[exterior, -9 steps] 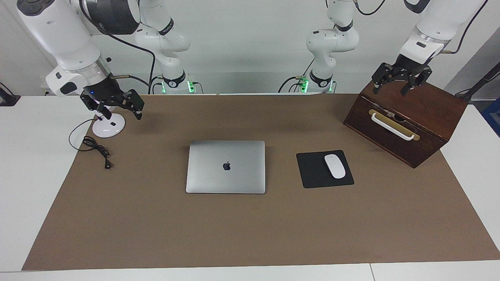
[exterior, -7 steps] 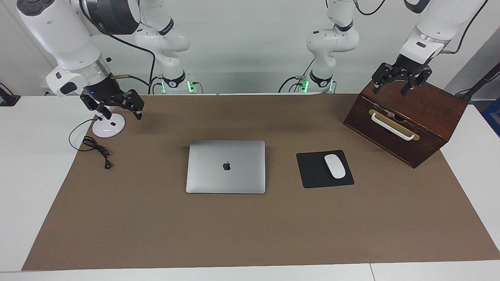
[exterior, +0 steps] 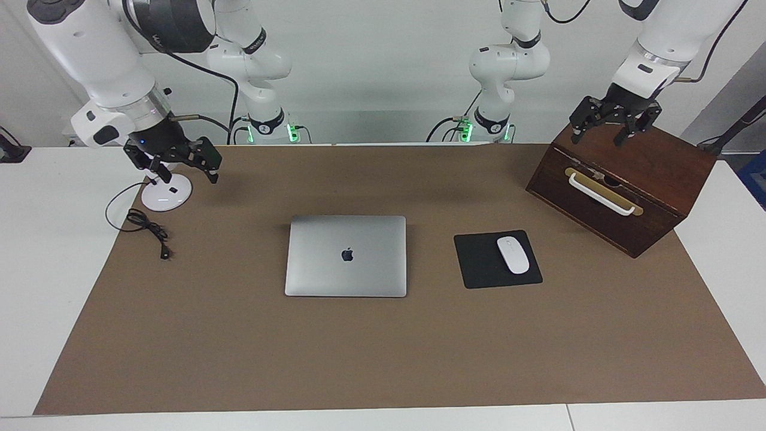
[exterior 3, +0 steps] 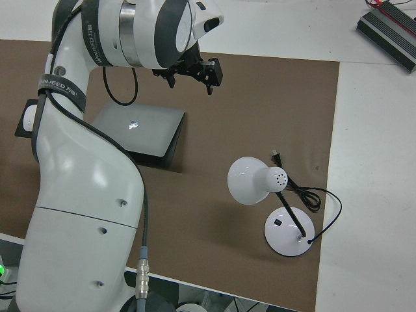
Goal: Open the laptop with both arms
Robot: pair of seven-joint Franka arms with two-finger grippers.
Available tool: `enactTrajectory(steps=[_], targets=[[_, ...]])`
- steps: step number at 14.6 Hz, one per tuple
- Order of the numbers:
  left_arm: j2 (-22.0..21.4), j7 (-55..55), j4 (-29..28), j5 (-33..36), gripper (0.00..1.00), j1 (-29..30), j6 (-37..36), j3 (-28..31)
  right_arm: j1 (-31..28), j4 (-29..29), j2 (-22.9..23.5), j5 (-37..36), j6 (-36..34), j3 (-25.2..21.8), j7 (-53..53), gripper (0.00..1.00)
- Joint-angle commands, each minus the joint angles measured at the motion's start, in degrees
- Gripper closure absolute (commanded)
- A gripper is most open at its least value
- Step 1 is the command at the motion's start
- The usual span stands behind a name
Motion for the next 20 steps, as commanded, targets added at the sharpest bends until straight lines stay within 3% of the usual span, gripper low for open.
enactTrajectory(steps=[1, 8, 10, 11, 13, 17, 18, 20], targets=[[0.75, -0.72, 1.78, 0.68, 0.00, 0.44, -1.56, -0.41, -0.45, -0.53, -0.52, -0.67, 0.36, 0.96, -0.04, 0.00], [0.66, -0.54, 1.78, 1.03, 0.00, 0.53, -1.39, -0.41, -0.27, -2.89, -1.57, -0.15, -0.08, 1.58, -0.57, 0.00], [0.66, -0.19, 1.78, 1.38, 0.00, 0.36, -1.21, -0.41, -0.18, -3.69, -1.84, 0.03, -0.17, 1.93, -0.66, 0.27], [0.66, -0.02, 1.69, 1.21, 0.00, 0.44, -0.86, -0.41, -0.27, -3.60, -1.84, 0.12, -0.17, 2.28, -0.48, 0.51], [0.66, -0.54, 1.52, 1.03, 0.00, 0.18, -0.68, -0.50, -0.18, -4.74, -2.54, 0.12, -0.25, 3.07, -0.39, 0.79], [0.66, -0.80, 1.43, 0.94, 0.00, 0.27, -0.86, -0.50, -0.18, -8.26, -3.51, 0.47, 0.27, 4.04, 0.83, 0.82], [0.66, -0.98, 1.43, 0.94, 0.07, 0.18, -0.77, -0.41, -0.18, -8.61, -3.51, 2.21, 0.36, 4.04, 3.10, 0.82], [0.58, -1.60, 1.26, 1.03, 0.87, 0.27, -0.60, -0.50, -0.18, -9.14, -3.51, 4.42, 0.45, 4.13, 7.93, 0.82]])
